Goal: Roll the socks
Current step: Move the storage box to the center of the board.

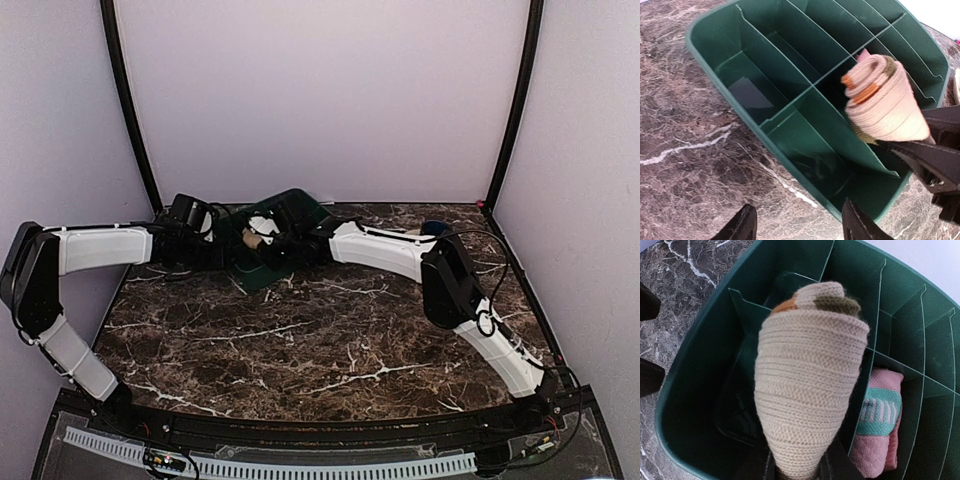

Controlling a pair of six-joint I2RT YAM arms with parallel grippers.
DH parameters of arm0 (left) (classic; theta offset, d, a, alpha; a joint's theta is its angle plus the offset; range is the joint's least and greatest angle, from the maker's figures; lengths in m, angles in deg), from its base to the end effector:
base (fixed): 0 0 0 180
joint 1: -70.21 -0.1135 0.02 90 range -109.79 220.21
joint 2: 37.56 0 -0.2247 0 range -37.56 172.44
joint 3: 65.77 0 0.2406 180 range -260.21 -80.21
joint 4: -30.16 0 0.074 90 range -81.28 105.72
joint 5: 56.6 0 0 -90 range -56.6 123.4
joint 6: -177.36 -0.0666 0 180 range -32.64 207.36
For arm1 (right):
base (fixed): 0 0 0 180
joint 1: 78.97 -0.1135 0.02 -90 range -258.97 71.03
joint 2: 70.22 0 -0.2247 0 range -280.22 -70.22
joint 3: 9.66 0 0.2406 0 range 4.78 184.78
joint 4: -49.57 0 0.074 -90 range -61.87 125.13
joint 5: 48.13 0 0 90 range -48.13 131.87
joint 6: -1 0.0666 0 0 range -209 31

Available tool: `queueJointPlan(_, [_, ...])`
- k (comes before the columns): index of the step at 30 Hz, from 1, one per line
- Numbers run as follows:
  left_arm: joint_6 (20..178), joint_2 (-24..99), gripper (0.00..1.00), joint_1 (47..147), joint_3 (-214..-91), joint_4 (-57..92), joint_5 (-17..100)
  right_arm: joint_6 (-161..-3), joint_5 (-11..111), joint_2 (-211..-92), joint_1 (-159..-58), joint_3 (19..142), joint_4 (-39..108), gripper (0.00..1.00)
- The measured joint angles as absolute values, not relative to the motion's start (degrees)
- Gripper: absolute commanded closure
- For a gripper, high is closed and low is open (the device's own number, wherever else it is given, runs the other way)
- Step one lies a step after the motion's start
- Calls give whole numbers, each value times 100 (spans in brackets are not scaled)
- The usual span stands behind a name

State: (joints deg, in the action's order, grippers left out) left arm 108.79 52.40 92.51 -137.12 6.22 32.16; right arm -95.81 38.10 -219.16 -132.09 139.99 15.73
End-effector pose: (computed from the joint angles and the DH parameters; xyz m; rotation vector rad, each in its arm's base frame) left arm 0.3257 -0.1320 0.1664 0.0066 2.3409 -0.3596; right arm 0.3460 0.4539 0.1556 -1.0523 1.9029 0.3971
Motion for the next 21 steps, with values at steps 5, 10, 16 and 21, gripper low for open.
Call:
queueJointPlan(5, [10901,5205,39,9251,-13659,712,2919,-9535,3810,-21916,-13166,13962,1584,100])
queueJointPlan(10, [10908,5041,39,9234,-13585,754,2607,-9378,3813,-21713,-13144,13547,1783,100])
queueJointPlan(16, [10949,5028,39,9195,-13585,845,2373,-9212,3826,-21549,-13146,13390,1595,100])
queueJointPlan(21, [10997,5028,39,9184,-13583,863,2233,-9105,3826,-21385,-13148,13265,1236,100])
